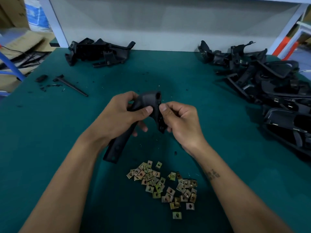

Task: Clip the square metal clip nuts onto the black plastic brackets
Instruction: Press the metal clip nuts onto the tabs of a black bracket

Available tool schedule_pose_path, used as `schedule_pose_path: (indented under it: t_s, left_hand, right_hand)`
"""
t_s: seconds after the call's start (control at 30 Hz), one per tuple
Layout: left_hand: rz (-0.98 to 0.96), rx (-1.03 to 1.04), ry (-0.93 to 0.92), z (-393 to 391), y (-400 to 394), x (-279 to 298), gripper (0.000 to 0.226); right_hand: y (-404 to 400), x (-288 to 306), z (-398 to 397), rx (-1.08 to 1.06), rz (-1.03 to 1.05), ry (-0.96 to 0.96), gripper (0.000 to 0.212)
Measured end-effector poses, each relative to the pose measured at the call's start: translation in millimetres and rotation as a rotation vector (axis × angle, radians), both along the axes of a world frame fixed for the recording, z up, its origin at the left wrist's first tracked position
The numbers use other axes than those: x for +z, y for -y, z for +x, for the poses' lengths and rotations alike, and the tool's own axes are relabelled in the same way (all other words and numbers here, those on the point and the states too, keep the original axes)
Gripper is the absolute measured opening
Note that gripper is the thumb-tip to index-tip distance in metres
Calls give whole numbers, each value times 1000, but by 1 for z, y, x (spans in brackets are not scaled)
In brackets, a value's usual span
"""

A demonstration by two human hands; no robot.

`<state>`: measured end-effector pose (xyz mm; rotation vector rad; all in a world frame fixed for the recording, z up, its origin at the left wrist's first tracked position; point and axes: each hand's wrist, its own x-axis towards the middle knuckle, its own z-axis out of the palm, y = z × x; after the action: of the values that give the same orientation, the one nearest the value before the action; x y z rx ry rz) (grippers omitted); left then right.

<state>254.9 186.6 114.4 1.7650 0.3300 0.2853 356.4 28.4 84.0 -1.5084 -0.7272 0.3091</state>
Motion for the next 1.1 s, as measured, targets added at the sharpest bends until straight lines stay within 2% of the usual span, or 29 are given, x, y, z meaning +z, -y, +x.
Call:
schedule_pose_path:
  t_s: [0.1,0.23,0.3,0.37,0.53,0.6,0.63,0.7,0.77,0.8,0.83,0.87,0.93,0.97,1.03,1.1]
  left_hand:
    - [-81,-132,-8,2,-4,-11,15]
    - [-330,-113,17,3,-13,-26,14]
    - [-441,-114,82,4,-18,-31,26]
    - [-521,-150,123,7,-18,-35,29]
    - [-638,-268,122,17,-5,-41,23]
    - [-653,-288,126,19,-1,-40,22]
    - [-660,-290,128,19,-1,-40,22]
    - [-683,-281,126,18,-4,-41,20]
    - [-699,-279,119,17,-6,-41,19]
    - [-699,-283,112,17,-7,-41,18]
    - [-692,-289,106,18,-7,-40,18]
    - [-684,-296,100,17,-6,-39,18]
    - [-678,-318,94,17,-4,-37,18]
    - [-678,-326,94,17,-3,-36,19]
    - [-684,-327,88,17,-3,-35,19]
    - [-694,-318,85,17,-2,-35,18]
  right_hand:
    - [-2,-7,-4,52,-70,-52,32]
    - [8,-7,-1,-7,-115,-54,21]
    - [27,-3,0,-96,-137,62,14]
    - [55,0,-4,-93,-169,176,12]
    - [90,-4,-30,109,-351,442,14]
    - [85,-7,-36,179,-353,486,12]
    - [81,-9,-36,231,-304,438,12]
    - [76,-11,-33,307,-106,108,12]
    - [77,-10,-19,230,91,-240,15]
    - [79,-9,-9,136,117,-265,17]
    - [82,-8,4,11,73,-136,19]
    - [85,-6,16,-110,-27,79,21]
    - [90,2,30,-215,-154,389,16]
    - [92,5,30,-166,-149,437,12]
    - [89,10,16,86,-188,412,7]
    - [82,8,-4,345,-338,396,11]
